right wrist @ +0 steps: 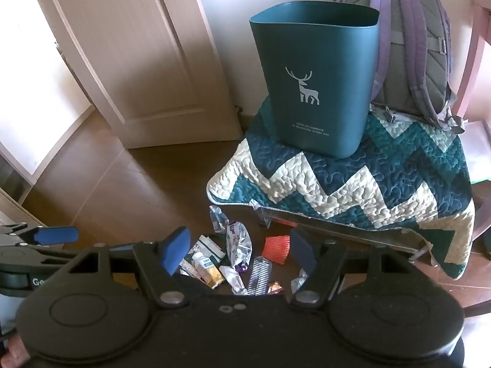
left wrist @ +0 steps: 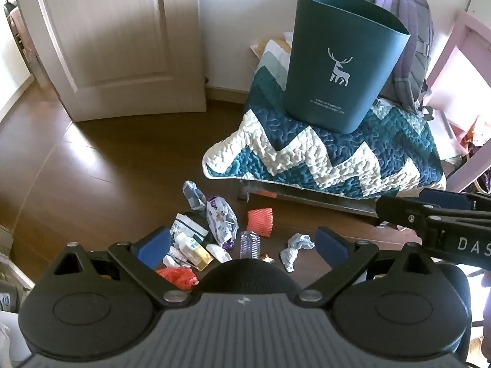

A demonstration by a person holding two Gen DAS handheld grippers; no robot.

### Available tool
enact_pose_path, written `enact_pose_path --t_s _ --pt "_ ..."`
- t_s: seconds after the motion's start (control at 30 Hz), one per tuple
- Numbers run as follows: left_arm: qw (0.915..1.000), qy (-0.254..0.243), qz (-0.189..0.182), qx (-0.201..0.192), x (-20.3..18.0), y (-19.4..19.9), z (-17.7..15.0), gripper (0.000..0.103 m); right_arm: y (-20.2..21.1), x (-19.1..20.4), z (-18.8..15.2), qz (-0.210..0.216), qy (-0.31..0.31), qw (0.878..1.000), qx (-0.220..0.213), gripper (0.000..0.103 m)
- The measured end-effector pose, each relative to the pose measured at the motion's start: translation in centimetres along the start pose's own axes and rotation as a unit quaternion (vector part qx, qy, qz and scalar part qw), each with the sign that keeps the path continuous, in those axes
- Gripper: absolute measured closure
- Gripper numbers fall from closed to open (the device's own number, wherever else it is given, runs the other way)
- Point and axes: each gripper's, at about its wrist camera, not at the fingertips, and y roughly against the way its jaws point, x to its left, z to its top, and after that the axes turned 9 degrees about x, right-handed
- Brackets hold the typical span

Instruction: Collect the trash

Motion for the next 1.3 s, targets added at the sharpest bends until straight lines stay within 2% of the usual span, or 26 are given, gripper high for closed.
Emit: enact_pose_path --t_s 0.6,1.3 --pt "0.9999 -0.002 0.011 0.003 0.2 -0.7 0.6 0.002 -0.8 0.1 0.4 0.000 0.009 1.000 0.004 0.032" --pt "1.0000 0.001 0.005 0.006 0.3 -0.8 0.6 0.002 -0.8 0.3 0.3 0.002 0.006 1.000 0.006 0.032"
